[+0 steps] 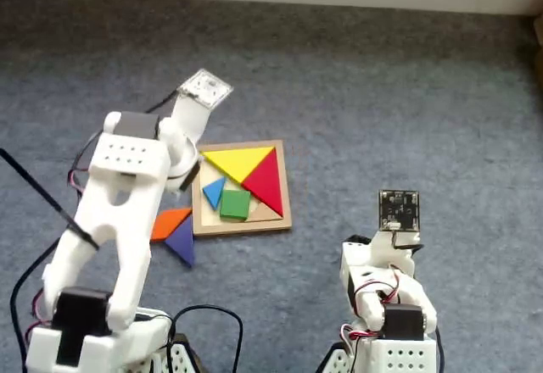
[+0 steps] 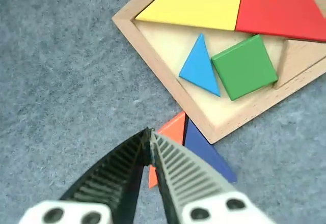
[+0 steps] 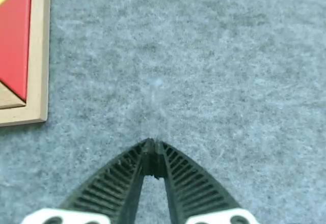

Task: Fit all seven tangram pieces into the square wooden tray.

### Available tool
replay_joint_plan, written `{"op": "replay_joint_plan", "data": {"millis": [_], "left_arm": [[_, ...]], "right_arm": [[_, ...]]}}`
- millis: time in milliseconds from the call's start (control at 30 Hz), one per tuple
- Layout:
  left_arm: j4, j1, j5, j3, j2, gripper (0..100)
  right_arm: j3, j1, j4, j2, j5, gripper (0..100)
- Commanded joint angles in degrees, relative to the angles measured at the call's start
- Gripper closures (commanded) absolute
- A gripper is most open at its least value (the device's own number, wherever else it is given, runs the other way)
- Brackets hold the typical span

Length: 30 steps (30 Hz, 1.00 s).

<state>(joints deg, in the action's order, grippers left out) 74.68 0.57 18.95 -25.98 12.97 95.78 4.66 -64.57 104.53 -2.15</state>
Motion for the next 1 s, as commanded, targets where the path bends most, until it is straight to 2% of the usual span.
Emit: {"op": "replay_joint_plan", "data": {"millis": [0, 67, 167, 400, 500, 667, 967], "left_arm": [[-5.80, 1.10, 0.53, -4.79, 5.23, 94], [-7.56, 2.07, 0.35, -6.37, 5.05, 87], [-10.90, 2.15, -5.10, -7.08, 3.82, 80], [-17.41, 3.47, -5.54, -6.64, -2.95, 81], [-17.05, 3.47, -5.45, -4.44, -7.52, 81], [-17.05, 3.56, -1.05, 0.04, -15.96, 81], [-16.70, 4.62, 0.09, 9.01, -25.01, 80]], "right_arm": [[8.13, -0.84, 0.66, 0.57, 0.18, 98.1], [8.13, -0.84, 0.66, 0.57, 0.18, 98.1], [8.13, -0.84, 0.66, 0.57, 0.18, 98.1], [8.13, -0.84, 0.66, 0.57, 0.18, 98.1], [8.13, -0.84, 0.66, 0.57, 0.18, 98.1], [8.13, -0.84, 0.66, 0.57, 0.18, 98.1], [8.13, -0.84, 0.75, 0.57, 0.18, 98.1]]}}
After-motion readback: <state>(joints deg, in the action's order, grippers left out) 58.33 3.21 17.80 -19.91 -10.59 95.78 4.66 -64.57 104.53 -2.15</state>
